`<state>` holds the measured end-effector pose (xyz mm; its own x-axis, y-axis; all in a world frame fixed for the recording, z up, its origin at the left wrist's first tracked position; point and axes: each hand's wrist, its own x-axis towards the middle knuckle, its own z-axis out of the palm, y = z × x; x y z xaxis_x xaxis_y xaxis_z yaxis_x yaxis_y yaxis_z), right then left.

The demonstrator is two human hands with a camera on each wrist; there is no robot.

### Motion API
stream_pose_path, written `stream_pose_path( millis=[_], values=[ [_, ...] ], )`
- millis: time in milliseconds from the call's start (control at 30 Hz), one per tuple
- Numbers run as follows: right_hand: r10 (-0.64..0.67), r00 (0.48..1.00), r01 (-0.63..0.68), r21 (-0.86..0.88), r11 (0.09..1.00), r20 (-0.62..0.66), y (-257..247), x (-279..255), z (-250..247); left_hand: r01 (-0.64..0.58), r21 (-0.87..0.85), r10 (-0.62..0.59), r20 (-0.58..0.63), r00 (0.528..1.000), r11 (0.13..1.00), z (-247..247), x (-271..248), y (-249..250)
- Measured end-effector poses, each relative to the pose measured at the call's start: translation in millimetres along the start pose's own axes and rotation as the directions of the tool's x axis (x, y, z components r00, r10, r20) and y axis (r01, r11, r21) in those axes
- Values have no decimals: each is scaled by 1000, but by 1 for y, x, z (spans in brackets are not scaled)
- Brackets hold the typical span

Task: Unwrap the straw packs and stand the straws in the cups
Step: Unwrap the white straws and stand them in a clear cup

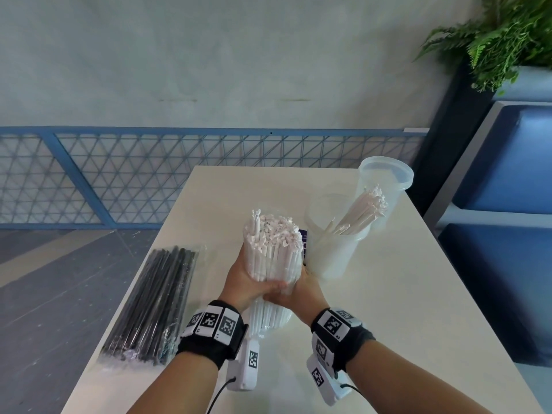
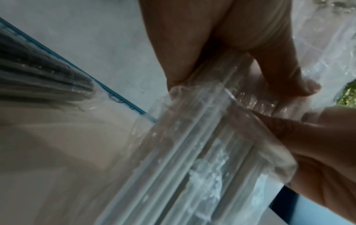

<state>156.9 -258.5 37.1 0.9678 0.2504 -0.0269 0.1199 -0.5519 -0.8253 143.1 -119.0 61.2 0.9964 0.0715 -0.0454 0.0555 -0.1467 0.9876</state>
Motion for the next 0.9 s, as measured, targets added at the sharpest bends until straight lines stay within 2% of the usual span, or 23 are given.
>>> stream_pose_path(
  millis=[133,267,400,500,533,567,633,667,800,900],
  values=[
    [45,998,-46,43,998,32,12,-3,5,10,29,-12,65,998,1000,1,-5,-5],
    [68,997,-73,128,989,37,17,-4,4,-9,-5,9,161,987,1000,-9,1,14],
    [53,997,-58,89,994,64,7,-7,-2,-84,1,84,126,988,996,-13,11,31],
    [-33,993,28,44,999,116,-7,-13,-21,-85,18,83,103,991,996,-10,9,32],
    [-74,996,69,94,993,51,-13,-15,-29,-76,22,74,94,993,997,-10,8,31],
    [-115,991,125,160,979,-70,-20,-16,-38,-73,22,71,85,994,997,-10,8,30],
    [-193,936,266,231,936,-294,-32,-16,-52,-56,12,55,88,995,998,-9,8,28],
    [-217,918,301,223,927,-333,-38,-15,-59,-48,3,47,99,994,999,-8,8,29],
    [-223,951,234,26,972,-214,-47,-10,-64,-64,-60,71,112,991,996,-3,7,29],
    [-163,970,177,62,982,-180,-40,-10,-59,-62,-86,74,148,986,994,-5,5,29]
  ],
)
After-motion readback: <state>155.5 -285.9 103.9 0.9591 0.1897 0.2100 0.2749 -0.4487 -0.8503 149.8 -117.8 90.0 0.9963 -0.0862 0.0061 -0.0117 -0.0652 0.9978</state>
